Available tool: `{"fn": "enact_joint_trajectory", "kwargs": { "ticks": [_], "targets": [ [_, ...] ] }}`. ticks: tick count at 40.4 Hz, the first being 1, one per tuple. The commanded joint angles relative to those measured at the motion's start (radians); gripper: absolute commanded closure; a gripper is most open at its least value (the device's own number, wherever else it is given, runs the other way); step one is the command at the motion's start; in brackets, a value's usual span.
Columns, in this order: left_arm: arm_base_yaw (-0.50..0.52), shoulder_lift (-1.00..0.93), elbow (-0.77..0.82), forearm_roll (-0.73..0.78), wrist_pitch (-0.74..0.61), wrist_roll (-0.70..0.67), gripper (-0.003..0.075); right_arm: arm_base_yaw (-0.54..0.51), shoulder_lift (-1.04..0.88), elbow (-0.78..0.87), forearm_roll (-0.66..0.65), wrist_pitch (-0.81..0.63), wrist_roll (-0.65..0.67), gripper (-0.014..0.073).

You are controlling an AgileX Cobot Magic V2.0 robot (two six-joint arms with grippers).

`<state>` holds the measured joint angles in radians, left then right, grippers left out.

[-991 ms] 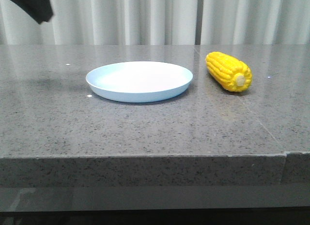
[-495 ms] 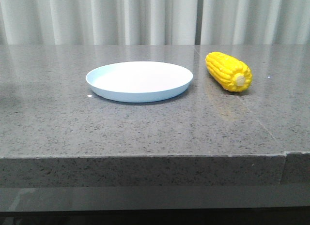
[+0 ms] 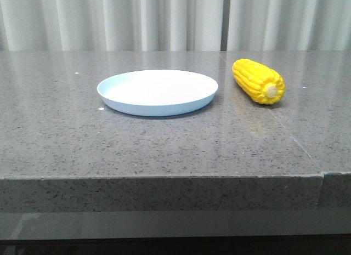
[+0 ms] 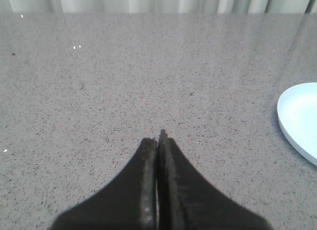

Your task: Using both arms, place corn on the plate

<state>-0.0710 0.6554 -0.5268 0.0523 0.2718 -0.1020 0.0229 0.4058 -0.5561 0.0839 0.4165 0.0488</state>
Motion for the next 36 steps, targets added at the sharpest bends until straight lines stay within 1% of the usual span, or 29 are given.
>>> {"fn": "enact_joint_trajectory", "kwargs": {
  "ticks": [1,10,15,28,33,36],
  "targets": [
    [0.0,-0.102,0.028,0.014,-0.102,-0.007,0.0741,-0.004,0.012,-0.035,-0.001,-0.083,-0.008,0.0018],
    [0.0,-0.354,0.133,0.057,-0.097,-0.007,0.0741,-0.004,0.012,-0.035,-0.001,-0.083,-0.008,0.0018],
    [0.0,-0.439,0.151,0.057,-0.093,-0.007,0.0741,-0.004,0.012,-0.035,-0.001,-0.083,-0.008,0.0018],
    [0.0,-0.463,0.151,0.057,-0.093,-0.007,0.0741,-0.004,0.041,-0.038,-0.001,-0.075,-0.008,0.0018],
    [0.0,-0.463,0.151,0.057,-0.093,-0.007,0.0741,-0.004,0.16,-0.102,-0.001,-0.027,-0.008,0.0018],
    [0.0,-0.463,0.151,0.057,-0.093,-0.007,0.0741,-0.003,0.279,-0.169,0.01,0.014,-0.008,0.0018]
  ]
}}
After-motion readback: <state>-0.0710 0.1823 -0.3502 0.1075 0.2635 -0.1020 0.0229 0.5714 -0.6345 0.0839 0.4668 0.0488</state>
